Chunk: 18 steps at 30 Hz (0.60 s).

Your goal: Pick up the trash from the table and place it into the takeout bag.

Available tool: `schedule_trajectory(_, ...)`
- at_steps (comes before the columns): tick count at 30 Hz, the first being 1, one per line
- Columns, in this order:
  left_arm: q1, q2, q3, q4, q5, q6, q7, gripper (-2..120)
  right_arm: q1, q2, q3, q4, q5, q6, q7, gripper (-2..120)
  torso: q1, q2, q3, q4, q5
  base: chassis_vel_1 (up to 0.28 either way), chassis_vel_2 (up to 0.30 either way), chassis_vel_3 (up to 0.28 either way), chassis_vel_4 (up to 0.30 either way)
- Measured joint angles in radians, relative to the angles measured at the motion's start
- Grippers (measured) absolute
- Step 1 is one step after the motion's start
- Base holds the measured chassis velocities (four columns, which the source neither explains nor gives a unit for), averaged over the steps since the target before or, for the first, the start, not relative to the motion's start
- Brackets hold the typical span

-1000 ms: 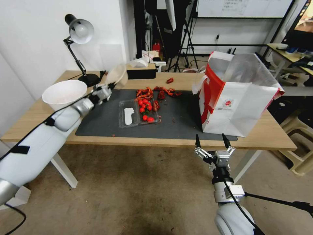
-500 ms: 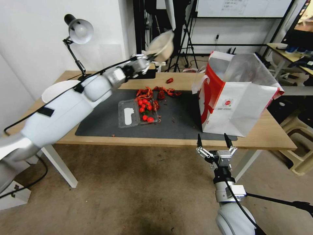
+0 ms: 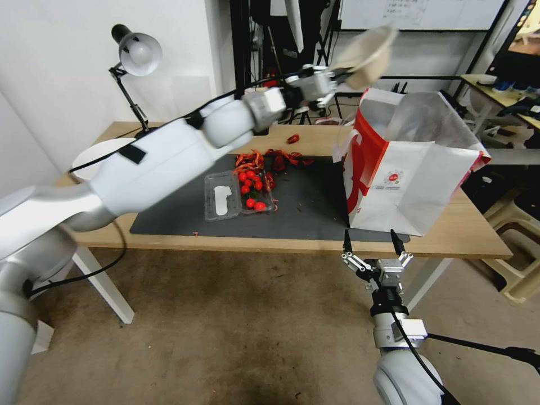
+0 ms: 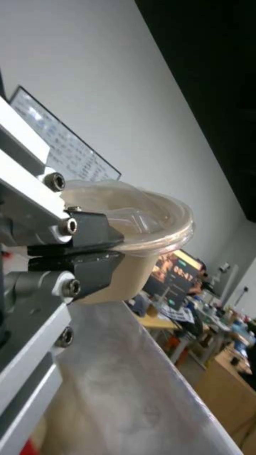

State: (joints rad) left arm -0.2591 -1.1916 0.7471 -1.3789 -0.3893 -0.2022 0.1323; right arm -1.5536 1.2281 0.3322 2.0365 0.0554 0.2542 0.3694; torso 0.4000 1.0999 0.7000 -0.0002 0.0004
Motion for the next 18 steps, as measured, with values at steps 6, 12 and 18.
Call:
schedule_trajectory(6,-0.01,-0.062,0.053,0.037,-0.001,-0.008,0.0,0,-0.001,0.002,0.003,0.002,0.0,0.002,0.002,100,0.0,0.0,0.0,0.0001,-0.0002,0.0,0.0,0.0,0.0)
schedule_trajectory(12,-0.004,-0.086,0.086,0.057,-0.001,-0.012,-0.001,0,-0.001,0.002,0.007,0.002,0.001,0.004,0.003,100,0.0,0.0,0.0,0.0001,-0.0003,0.0,0.0,0.0,0.0)
schedule_trajectory(18,0.002,-0.083,0.092,0.058,0.001,-0.014,0.0,5,0.0,0.004,0.008,0.0,0.002,0.005,0.004,100,0.0,0.0,0.0,0.0003,-0.0004,0.0,0.0,0.0,0.0)
